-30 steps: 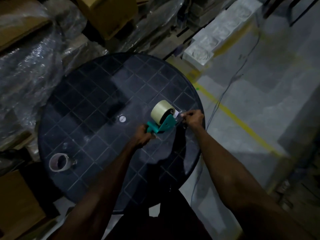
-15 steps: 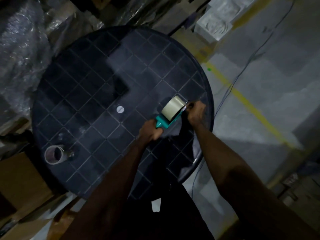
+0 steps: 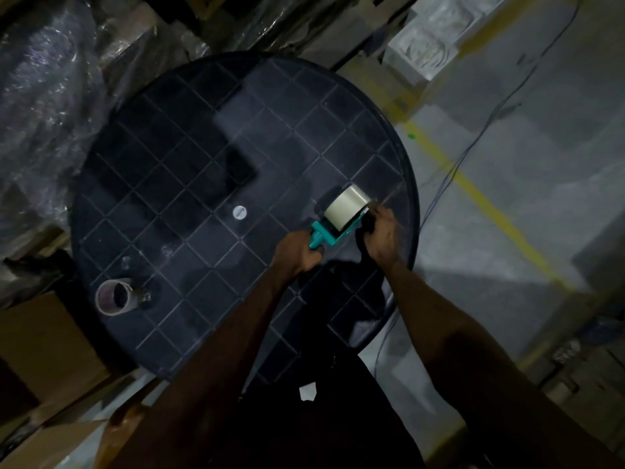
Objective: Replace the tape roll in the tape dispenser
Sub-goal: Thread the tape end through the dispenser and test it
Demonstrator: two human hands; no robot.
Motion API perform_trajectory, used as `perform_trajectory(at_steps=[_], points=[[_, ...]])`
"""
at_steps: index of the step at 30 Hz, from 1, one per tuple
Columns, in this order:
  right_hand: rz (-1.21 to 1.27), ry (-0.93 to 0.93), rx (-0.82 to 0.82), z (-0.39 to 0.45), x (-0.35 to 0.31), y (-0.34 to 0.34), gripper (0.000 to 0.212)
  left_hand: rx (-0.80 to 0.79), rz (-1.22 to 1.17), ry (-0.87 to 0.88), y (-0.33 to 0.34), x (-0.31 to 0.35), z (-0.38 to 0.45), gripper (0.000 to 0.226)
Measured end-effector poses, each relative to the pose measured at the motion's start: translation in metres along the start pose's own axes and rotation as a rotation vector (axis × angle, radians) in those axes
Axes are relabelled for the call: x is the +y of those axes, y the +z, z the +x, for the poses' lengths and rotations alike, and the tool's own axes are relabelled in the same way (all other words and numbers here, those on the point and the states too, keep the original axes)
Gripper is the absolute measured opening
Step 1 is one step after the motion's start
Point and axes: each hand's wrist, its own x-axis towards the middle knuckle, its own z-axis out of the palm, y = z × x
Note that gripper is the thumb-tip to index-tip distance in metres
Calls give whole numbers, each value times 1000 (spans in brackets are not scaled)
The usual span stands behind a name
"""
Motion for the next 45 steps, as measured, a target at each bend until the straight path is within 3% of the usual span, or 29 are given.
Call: perform_trajectory(at_steps=[5,13,23,29,33,37,41,45], points=[[-308,-205,-126,-19,-16,-20,53,0,149,136,-4,1,-9,51],[-834,12,-495,-13,-45,-43,65,-35,193,155,-18,3,-23,46],[-749,119,-584,-9,-57,-40,65,-19,274,165,-26,-28,-45,59],[-701,166,-588,-7,-55,-35,68,-21,177,129,-35,-44,-56,35],[-674,171,-579,-9,-57,-40,66,-9,136,179,-39,-41,-58,36],[-632,195,-568,-10,-56,-42,64,-74,9,204,-51,-38,-54,41],[-570,170,-560,-10,-54,-41,64,-126,-309,15,-65,-29,-50,26],[-595,-18,-482,-22,-53,-36,70,-167,-425,-31,-76,-24,-43,24]])
